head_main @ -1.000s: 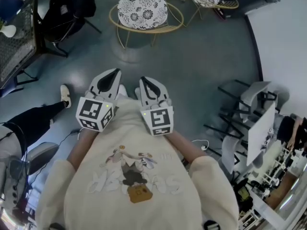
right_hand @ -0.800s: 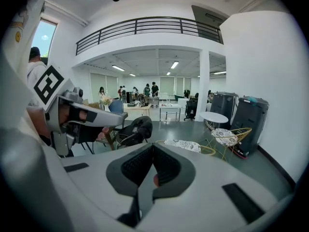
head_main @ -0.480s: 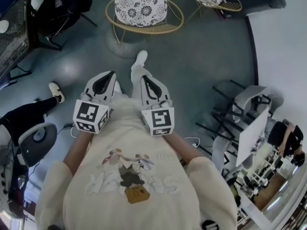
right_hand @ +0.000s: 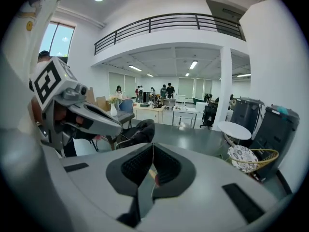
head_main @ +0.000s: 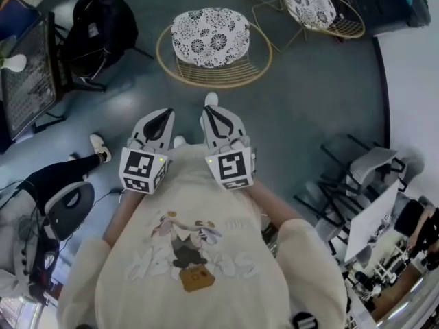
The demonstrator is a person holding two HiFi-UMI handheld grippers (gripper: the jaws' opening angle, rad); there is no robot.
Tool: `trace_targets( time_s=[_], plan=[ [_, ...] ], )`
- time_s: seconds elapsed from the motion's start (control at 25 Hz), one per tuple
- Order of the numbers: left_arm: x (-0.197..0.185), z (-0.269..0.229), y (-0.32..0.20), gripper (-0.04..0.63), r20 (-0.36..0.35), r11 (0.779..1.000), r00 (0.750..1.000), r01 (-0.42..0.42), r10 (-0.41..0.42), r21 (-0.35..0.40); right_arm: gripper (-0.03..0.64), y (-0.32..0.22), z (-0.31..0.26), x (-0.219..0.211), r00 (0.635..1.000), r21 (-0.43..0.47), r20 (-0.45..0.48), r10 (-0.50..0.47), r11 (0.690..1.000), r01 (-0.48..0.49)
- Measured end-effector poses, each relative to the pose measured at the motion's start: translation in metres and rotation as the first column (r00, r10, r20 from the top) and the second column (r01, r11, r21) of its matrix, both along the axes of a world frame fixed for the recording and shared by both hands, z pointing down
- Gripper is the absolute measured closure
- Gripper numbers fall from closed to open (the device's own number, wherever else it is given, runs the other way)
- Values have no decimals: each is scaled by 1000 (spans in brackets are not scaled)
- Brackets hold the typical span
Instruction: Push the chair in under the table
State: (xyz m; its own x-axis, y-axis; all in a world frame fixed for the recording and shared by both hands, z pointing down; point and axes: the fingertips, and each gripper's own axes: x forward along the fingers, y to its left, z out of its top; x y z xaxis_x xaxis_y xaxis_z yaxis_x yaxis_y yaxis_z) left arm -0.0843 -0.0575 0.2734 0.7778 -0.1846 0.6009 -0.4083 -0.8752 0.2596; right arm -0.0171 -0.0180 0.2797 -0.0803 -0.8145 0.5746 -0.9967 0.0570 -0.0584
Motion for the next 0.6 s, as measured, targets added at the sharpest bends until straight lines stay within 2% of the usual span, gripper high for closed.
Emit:
trace_targets(
  time_s=[0.16, 0.32, 0.48, 0.6],
  plan=[
    [58, 4, -32, 597, 25, 1000, 1000, 15, -15, 12, 608, -27, 22, 65, 1000, -40, -18, -8, 999, 7],
    [100, 17, -52, 597, 65, 1000, 998, 11, -12, 15, 606, -45, 40, 88, 995, -37, 45, -94, 995, 96],
    [124, 37, -62, 597, 165, 994, 985, -66, 50, 91, 606, -54, 67, 111, 981, -79, 141, -136, 986, 148],
    [133, 49, -63, 597, 197, 989, 975, -119, 100, 87, 598, -55, 81, 123, 973, -120, 152, -173, 974, 192]
  ],
)
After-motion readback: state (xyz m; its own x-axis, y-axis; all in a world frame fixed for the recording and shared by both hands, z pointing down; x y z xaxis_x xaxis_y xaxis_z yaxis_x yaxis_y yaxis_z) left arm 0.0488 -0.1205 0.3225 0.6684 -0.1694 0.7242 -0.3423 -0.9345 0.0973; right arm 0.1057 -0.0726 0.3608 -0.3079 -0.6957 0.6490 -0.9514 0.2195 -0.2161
